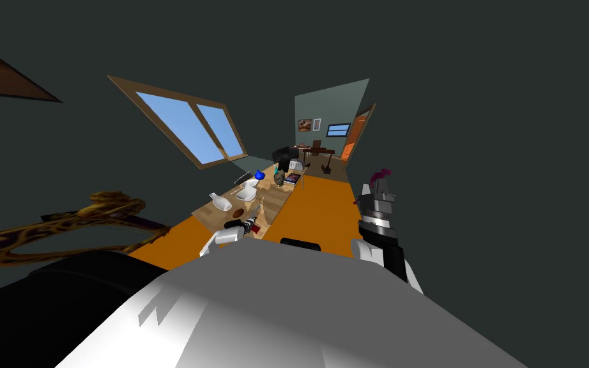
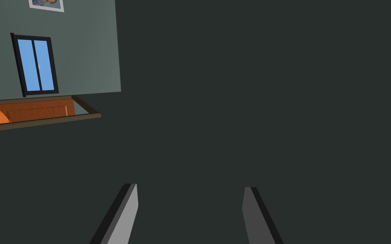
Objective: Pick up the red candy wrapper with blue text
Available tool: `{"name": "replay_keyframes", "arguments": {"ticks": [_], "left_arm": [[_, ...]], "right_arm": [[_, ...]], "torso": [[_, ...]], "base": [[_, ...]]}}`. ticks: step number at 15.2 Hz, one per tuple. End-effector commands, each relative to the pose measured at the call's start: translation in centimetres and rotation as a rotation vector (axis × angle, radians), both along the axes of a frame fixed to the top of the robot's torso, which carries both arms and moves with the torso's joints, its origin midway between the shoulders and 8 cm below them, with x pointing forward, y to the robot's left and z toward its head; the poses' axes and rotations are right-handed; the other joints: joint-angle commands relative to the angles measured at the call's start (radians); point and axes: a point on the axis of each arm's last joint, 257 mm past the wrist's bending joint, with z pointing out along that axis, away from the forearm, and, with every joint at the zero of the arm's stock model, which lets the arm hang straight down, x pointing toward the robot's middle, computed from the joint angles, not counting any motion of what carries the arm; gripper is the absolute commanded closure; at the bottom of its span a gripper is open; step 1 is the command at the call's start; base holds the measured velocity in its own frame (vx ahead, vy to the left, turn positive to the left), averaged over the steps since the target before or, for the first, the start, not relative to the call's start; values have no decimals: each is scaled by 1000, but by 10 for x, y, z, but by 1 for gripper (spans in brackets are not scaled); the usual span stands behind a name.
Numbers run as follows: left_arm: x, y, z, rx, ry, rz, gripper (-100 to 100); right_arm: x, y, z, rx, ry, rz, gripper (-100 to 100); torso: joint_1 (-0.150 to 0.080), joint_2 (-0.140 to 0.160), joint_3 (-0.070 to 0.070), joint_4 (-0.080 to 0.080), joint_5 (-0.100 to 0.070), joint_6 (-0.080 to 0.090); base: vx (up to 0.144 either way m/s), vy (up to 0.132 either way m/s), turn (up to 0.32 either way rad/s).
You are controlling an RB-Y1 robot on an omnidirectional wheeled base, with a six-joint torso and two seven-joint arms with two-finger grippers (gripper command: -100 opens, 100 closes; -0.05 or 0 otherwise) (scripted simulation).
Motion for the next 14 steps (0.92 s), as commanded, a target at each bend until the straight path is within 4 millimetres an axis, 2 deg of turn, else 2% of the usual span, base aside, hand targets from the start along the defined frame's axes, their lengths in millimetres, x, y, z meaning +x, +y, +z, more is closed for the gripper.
{"name": "replay_keyframes", "arguments": {"ticks": [1,4,5,6,9,14], "left_arm": [[-13,1,-7,-5,55,-6,-100],[-25,3,-14,-12,107,-12,-100],[-35,6,-19,-15,148,-17,-100],[-35,6,-20,-16,149,-17,-100],[-60,15,-29,-22,250,-32,-100],[-78,25,-33,-22,326,-45,-100]], "right_arm": [[0,0,0,0,0,0,0],[0,0,0,0,0,0,0],[0,0,0,0,0,0,0],[0,0,0,0,0,0,0],[0,0,0,0,0,0,0],[0,0,0,0,0,0,0]], "torso": [[0,0,0,0,0,0],[0,0,0,0,0,0],[0,0,0,0,0,0],[0,0,0,0,0,0],[0,-1,0,0,0,0],[0,0,0,0,0,0]], "base": [[50,-11,-16],[53,-16,-15],[58,-10,-16],[55,-4,-11],[72,-17,-23],[56,-12,-11]]}}
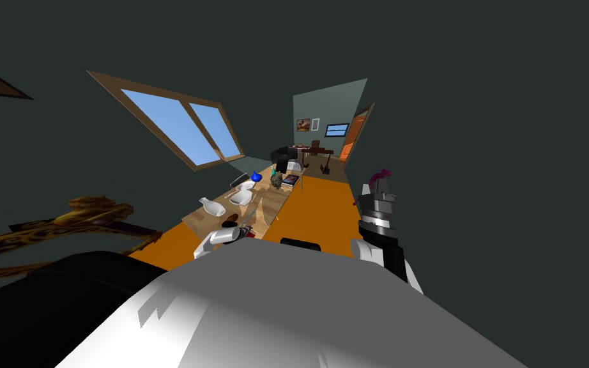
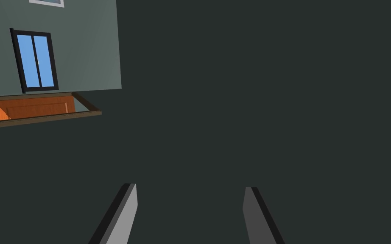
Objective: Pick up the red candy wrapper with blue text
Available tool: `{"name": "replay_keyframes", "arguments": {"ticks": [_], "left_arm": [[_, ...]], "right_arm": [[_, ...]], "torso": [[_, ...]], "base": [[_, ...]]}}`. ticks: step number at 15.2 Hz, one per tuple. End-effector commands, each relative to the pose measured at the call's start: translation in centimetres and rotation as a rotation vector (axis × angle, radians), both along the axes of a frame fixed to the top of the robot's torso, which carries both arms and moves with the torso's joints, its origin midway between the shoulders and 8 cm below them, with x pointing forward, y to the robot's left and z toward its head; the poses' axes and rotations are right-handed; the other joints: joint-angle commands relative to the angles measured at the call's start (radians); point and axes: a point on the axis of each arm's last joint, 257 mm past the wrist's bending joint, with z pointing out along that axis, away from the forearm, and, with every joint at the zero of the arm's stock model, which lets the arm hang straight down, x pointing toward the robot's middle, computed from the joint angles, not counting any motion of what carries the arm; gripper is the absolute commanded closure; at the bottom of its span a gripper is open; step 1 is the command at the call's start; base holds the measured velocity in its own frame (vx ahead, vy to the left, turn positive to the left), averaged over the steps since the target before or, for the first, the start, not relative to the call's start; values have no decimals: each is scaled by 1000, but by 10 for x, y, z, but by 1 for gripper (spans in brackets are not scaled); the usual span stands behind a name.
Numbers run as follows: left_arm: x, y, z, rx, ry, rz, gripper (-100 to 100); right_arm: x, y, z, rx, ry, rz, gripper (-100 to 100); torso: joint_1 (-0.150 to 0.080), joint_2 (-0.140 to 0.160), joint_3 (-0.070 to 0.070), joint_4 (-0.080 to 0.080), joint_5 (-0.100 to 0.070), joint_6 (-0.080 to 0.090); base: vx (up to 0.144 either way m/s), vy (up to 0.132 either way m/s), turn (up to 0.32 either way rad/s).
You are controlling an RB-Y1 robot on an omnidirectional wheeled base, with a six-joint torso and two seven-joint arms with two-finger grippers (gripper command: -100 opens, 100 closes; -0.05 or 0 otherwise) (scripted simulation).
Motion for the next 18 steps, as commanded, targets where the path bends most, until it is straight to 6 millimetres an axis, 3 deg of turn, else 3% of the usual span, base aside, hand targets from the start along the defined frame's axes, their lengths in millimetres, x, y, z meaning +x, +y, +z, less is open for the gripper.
{"name": "replay_keyframes", "arguments": {"ticks": [1,6,8,9,13,17,18], "left_arm": [[0,0,0,0,0,0,-100],[1,-5,-21,-2,1,13,-100],[2,-4,-19,-2,2,11,-100],[2,-5,-20,-2,1,12,100],[1,-5,-20,-3,2,14,100],[-1,0,-3,-1,5,0,100],[0,-1,-7,0,2,4,100]], "right_arm": [[0,0,0,0,0,0,0],[0,0,0,0,0,0,0],[0,0,0,0,0,0,0],[0,0,0,0,0,0,0],[0,0,0,0,0,0,0],[0,0,0,0,0,0,0],[0,0,0,0,0,0,0]], "torso": [[0,0,0,0,0,0],[3,4,3,1,1,0],[3,5,3,1,1,0],[3,5,3,1,1,0],[3,3,2,1,1,1],[0,2,1,1,1,0],[0,2,1,1,0,1]], "base": [[27,-5,-3],[-8,28,-38],[-10,28,-25],[-4,7,4],[-1,1,4],[14,-32,45],[9,-24,19]]}}
